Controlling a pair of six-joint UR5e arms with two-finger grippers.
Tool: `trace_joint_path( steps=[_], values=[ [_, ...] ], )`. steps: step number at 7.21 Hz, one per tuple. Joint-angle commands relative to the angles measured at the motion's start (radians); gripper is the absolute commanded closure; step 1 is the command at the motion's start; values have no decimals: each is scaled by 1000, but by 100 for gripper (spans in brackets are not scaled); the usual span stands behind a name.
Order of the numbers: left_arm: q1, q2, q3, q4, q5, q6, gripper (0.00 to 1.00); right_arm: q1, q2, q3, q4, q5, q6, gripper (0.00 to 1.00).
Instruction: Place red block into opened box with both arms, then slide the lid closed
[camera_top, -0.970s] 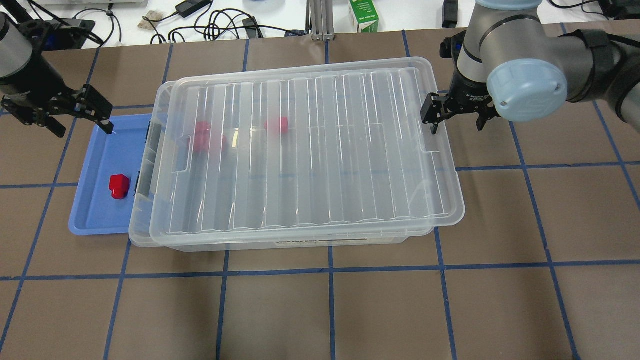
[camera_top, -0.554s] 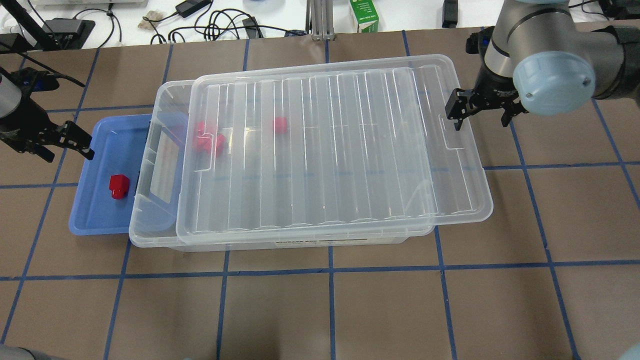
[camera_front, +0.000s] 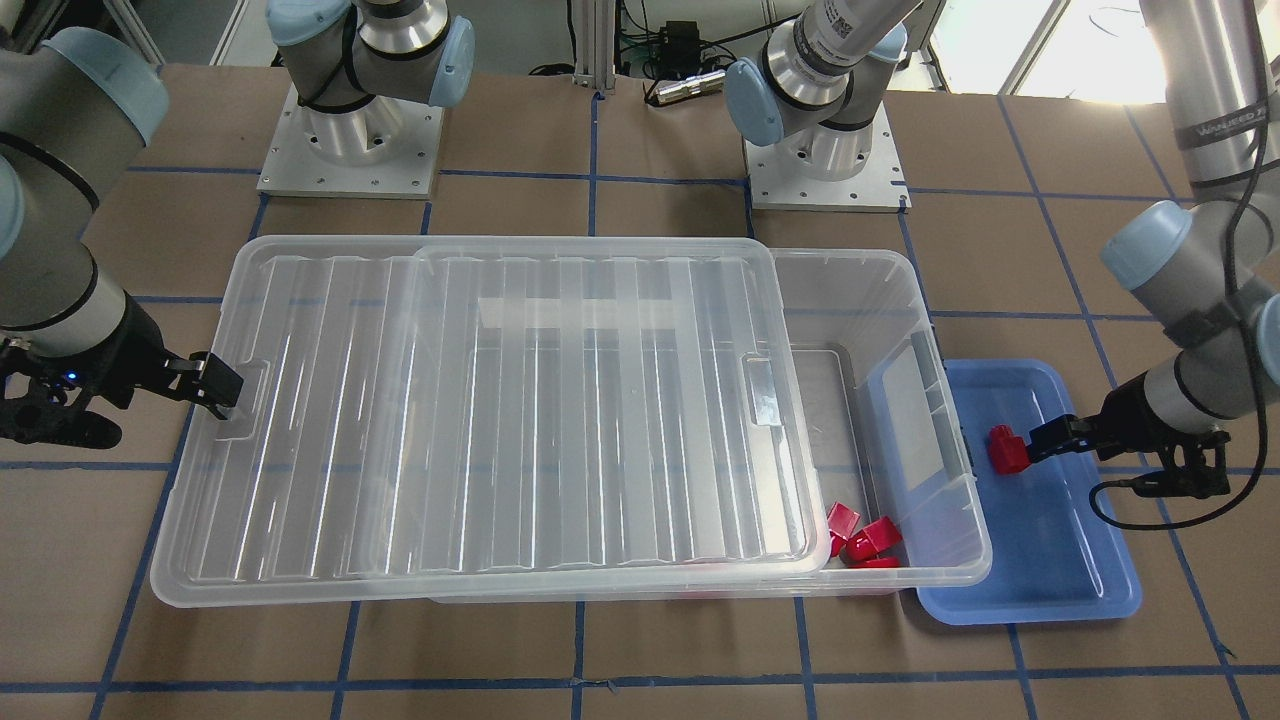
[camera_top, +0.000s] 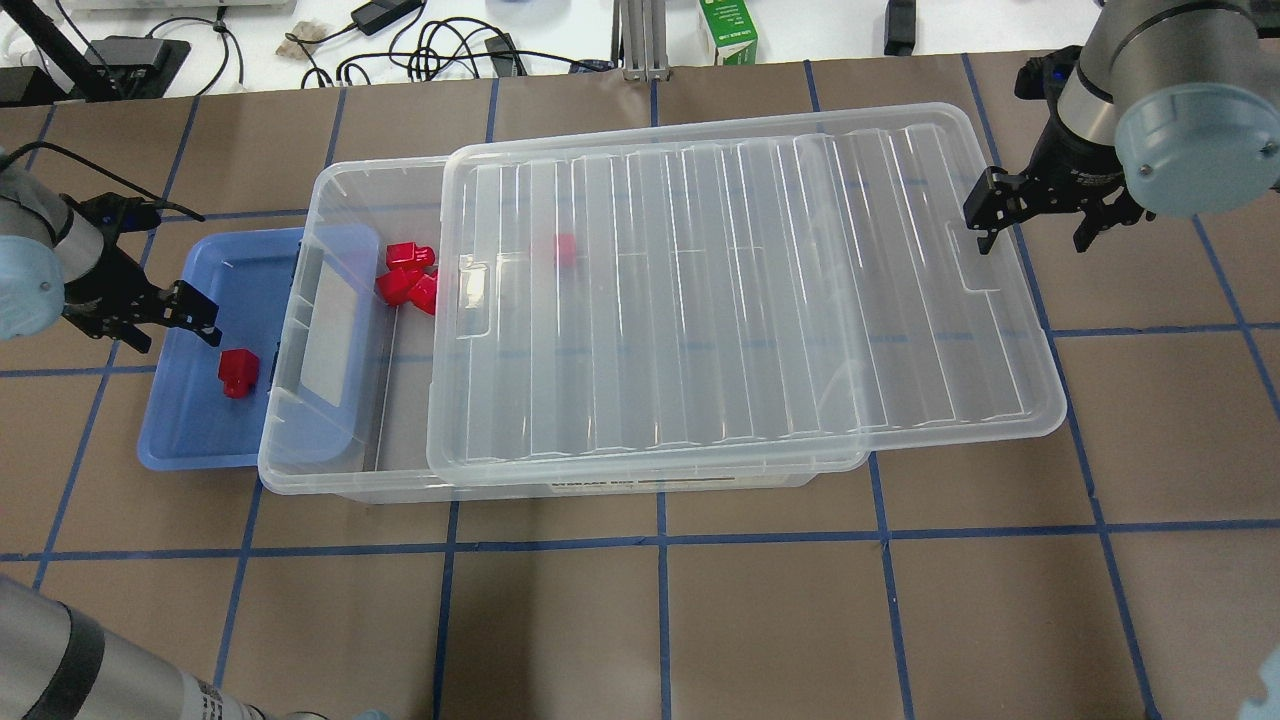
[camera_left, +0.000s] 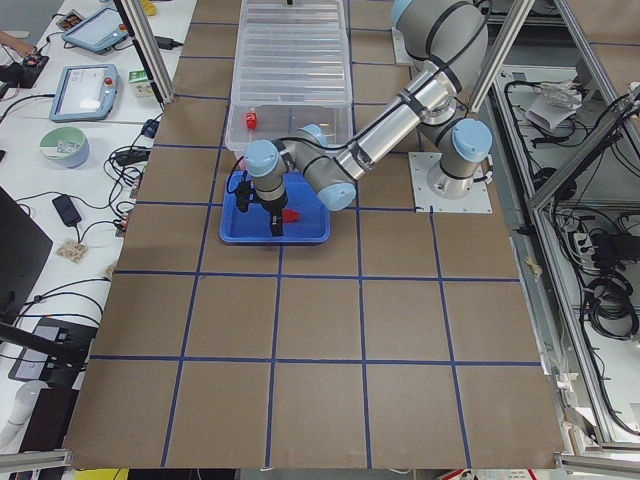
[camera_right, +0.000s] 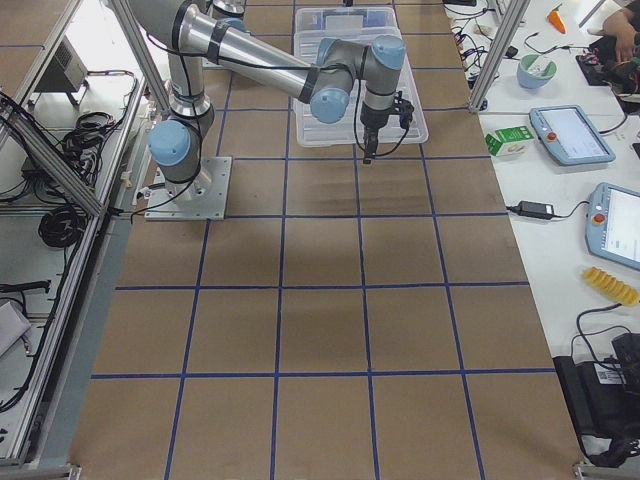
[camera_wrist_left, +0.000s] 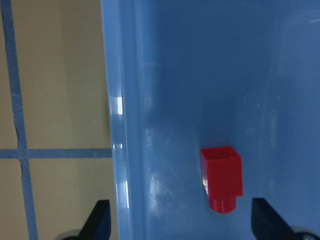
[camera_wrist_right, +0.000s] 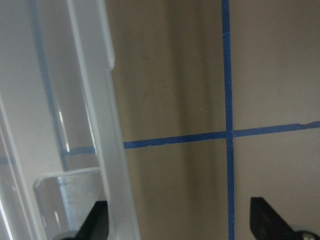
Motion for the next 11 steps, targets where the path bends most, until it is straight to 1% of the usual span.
trace_joint_path(
  steps=[1,2,3,4,5,6,7,8,9,10,11],
  values=[
    [-58,3,-27,26,1,-35,0,-39,-4,1,3,-26,-2,0],
    [-62,-11,-28,26,-1,-26,0,-53,-4,1,6,-28,-2,0],
    [-62,-25,-35,16,-1,-35,6,-54,-4,1,5,-28,-2,0],
    [-62,-36,-42,21,8,-35,15,-54,-4,1,5,-30,-2,0],
    [-62,-37,-47,21,10,-34,40,-56,-4,-1,5,-30,-2,0],
    [-62,-40,-51,18,10,-35,53,-58,-4,-1,2,-31,-2,0],
    [-62,-33,-48,9,16,-34,75,-62,-4,-1,5,-31,-2,0],
    [-62,-13,-35,-16,19,-33,84,-68,-7,-1,9,-31,-7,0],
    [-62,-1,-18,-61,18,-32,88,-80,-16,1,23,-30,-22,0],
    [-63,24,38,-159,14,-30,88,-93,-16,3,25,-28,-23,0],
    [-69,58,142,-304,8,-30,89,-91,-19,-4,23,-28,-22,0]
  ],
)
